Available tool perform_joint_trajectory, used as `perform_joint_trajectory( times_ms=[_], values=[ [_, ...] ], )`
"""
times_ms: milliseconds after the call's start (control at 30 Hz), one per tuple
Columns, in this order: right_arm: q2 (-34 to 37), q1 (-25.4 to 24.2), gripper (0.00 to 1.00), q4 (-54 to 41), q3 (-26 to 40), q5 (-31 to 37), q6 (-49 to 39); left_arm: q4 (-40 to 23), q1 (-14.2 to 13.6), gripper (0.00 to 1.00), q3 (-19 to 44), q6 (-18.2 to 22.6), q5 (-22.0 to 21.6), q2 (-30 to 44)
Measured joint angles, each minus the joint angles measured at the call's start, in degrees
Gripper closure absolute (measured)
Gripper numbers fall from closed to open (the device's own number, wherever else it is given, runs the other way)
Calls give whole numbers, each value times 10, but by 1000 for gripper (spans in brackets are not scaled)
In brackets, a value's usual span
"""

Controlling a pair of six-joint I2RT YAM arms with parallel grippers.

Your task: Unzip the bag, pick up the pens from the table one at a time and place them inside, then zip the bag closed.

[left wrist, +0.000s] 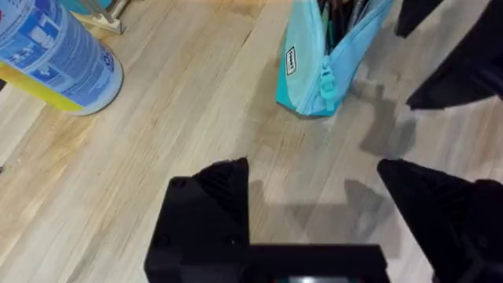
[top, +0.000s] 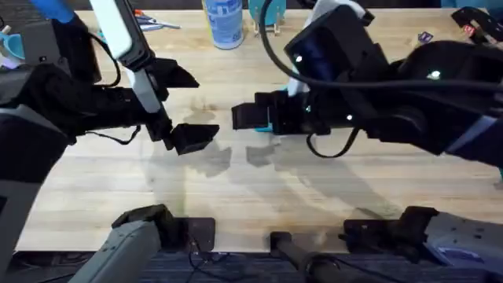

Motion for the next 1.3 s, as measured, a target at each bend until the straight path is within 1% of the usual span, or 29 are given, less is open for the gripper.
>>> perform_joint_trajectory(
  times_ms=[200,400,567,700,967,1100,1300],
  values=[
    [15,19,4,11,0,10,21,0,0,7,0,0,0,0],
    [42,33,4,52,0,35,27,0,0,7,0,0,0,0],
    [75,33,4,81,0,51,28,0,0,7,0,0,0,0],
    [97,33,4,85,0,57,34,0,0,8,0,0,0,0],
    [120,33,4,113,0,75,43,2,2,8,0,1,-1,0],
    [138,33,4,133,0,84,48,3,2,8,0,4,-12,1],
    [148,26,4,140,0,102,65,2,2,8,0,4,-5,0]
  ],
)
